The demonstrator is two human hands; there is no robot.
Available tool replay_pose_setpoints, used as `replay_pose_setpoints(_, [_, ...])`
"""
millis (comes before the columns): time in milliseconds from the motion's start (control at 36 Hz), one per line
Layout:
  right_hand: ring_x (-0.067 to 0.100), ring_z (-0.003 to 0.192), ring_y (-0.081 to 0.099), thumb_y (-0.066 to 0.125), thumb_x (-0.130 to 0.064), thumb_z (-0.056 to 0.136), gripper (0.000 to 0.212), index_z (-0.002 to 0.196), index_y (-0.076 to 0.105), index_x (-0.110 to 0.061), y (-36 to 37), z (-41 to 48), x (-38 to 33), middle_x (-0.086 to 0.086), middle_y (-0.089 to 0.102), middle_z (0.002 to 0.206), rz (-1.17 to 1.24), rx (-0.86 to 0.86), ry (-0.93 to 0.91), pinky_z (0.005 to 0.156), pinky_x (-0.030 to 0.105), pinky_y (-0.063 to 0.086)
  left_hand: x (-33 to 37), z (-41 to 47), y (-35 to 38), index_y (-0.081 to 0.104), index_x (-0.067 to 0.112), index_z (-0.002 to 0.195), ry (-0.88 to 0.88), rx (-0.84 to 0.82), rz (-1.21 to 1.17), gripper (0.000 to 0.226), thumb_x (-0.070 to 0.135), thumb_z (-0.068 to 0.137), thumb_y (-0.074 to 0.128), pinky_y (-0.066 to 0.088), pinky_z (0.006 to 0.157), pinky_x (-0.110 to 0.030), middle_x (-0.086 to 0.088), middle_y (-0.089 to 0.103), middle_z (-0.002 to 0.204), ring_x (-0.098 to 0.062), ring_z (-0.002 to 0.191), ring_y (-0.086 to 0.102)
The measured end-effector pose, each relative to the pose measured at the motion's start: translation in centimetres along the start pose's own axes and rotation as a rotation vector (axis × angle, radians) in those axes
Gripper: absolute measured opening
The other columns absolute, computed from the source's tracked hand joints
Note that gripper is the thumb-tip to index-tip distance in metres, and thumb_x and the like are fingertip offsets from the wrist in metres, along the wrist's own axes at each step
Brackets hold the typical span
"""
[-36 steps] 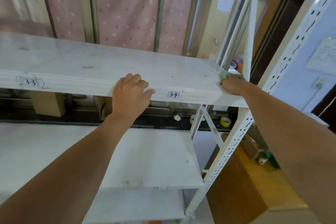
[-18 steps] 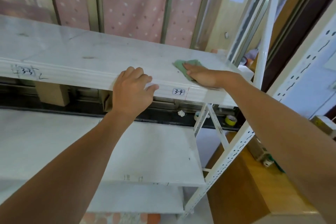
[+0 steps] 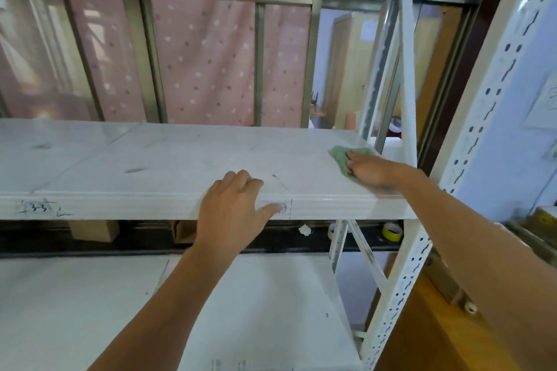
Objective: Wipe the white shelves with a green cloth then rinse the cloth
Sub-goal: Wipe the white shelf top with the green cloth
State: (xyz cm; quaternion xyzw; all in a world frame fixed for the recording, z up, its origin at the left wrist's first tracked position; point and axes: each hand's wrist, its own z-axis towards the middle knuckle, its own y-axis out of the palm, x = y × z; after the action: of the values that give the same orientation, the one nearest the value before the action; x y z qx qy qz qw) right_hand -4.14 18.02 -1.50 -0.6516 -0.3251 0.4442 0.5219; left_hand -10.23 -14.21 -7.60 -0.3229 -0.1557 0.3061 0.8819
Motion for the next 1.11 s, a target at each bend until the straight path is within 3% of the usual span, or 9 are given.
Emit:
replay_pose_setpoints(111, [0.028,0.124,0.047,0.028,-0.028,0.105,0.035,0.123,0.051,-0.009,-0.8,2.8,3.3,0.016,0.047,0.142,-0.043,0.037,0.101,0.109,0.043,0.034,0.9,2.0,1.3,0.077,0.023,0.077,0.062,-0.042,-0.086,0.043,0.063,0.076,0.061,0.043,0.064,-0.024,0.013,0.06,0.077,-0.015,0.078,0.06])
replay_pose_setpoints(222, [0.027,0.15,0.018,0.023,-0.04,0.105,0.06,0.157,0.021,-0.01,-1.1,6.0,4.5,0.008,0.016,0.165,-0.065,0.044,0.154,0.122,0.044,0.014,0.5,2.2,2.3,0.077,0.028,0.068,0.003,0.009,-0.11,0.045,0.067,0.069,0.055,0.047,0.055,-0.022,0.017,0.06,0.069,-0.004,0.072,0.058])
replay_pose_setpoints(361, [0.028,0.152,0.012,0.022,-0.051,0.1,0.068,0.16,0.013,-0.02,-1.5,9.1,4.0,0.005,0.012,0.166,-0.117,0.038,0.188,0.121,0.05,0.013,0.3,1.9,3.1,0.073,0.023,0.062,0.029,0.088,-0.14,0.047,0.067,0.072,0.059,0.045,0.047,-0.023,0.013,0.058,0.063,-0.01,0.064,0.056])
replay_pose_setpoints(500, [0.028,0.14,0.034,0.028,-0.045,0.097,0.045,0.138,0.045,-0.037,-1.5,10.2,0.1,-0.002,0.038,0.144,-0.094,-0.041,0.038,0.115,0.046,0.027,0.2,2.0,3.2,0.073,0.022,0.062,0.041,0.116,-0.157,0.046,0.066,0.071,0.061,0.044,0.046,-0.022,0.013,0.057,0.061,-0.01,0.062,0.054])
replay_pose_setpoints(583, [0.024,0.148,0.022,0.024,-0.039,0.104,0.055,0.158,0.021,-0.026,-0.6,10.6,-3.3,0.001,0.017,0.165,-0.069,-0.07,-0.117,0.12,0.044,0.018,0.2,1.8,3.3,0.074,0.021,0.064,0.041,0.118,-0.175,0.047,0.066,0.072,0.062,0.044,0.047,-0.023,0.013,0.058,0.063,-0.01,0.063,0.054])
replay_pose_setpoints(722, [0.014,0.152,-0.008,0.012,-0.046,0.107,0.058,0.159,-0.003,-0.026,1.4,7.9,-6.7,-0.006,-0.009,0.166,-0.174,-0.168,-0.343,0.12,0.033,-0.004,0.2,1.8,3.4,0.072,0.02,0.061,0.042,0.143,-0.199,0.047,0.065,0.072,0.063,0.044,0.047,-0.024,0.013,0.059,0.063,-0.012,0.063,0.055])
replay_pose_setpoints(861, [0.008,0.151,-0.009,0.012,-0.048,0.107,0.058,0.159,-0.004,-0.029,2.6,3.0,-7.7,-0.011,-0.011,0.165,-0.179,-0.175,-0.442,0.119,0.027,-0.006,0.6,1.9,3.0,0.073,0.023,0.06,-0.045,0.072,-0.17,0.046,0.067,0.068,0.064,0.045,0.05,-0.024,0.012,0.057,0.061,-0.01,0.066,0.054])
replay_pose_setpoints(972, [0.007,0.151,-0.008,0.013,-0.046,0.108,0.057,0.159,-0.003,-0.028,2.7,0.3,-8.3,-0.012,-0.009,0.165,-0.165,-0.158,-0.433,0.117,0.023,-0.006,0.9,2.0,2.6,0.074,0.021,0.06,-0.024,0.041,-0.151,0.035,0.052,0.065,0.088,0.033,0.05,-0.018,0.012,0.056,0.06,-0.011,0.064,0.054])
replay_pose_setpoints(1111, [0.009,0.151,-0.006,0.015,-0.043,0.109,0.056,0.16,0.001,-0.025,2.4,-0.6,-7.3,-0.008,-0.006,0.166,-0.131,-0.128,-0.358,0.113,0.021,-0.005,0.8,1.9,2.6,0.076,0.02,0.065,-0.02,0.054,-0.181,0.034,0.052,0.065,0.089,0.021,0.058,-0.005,0.012,0.06,0.063,-0.011,0.066,0.056])
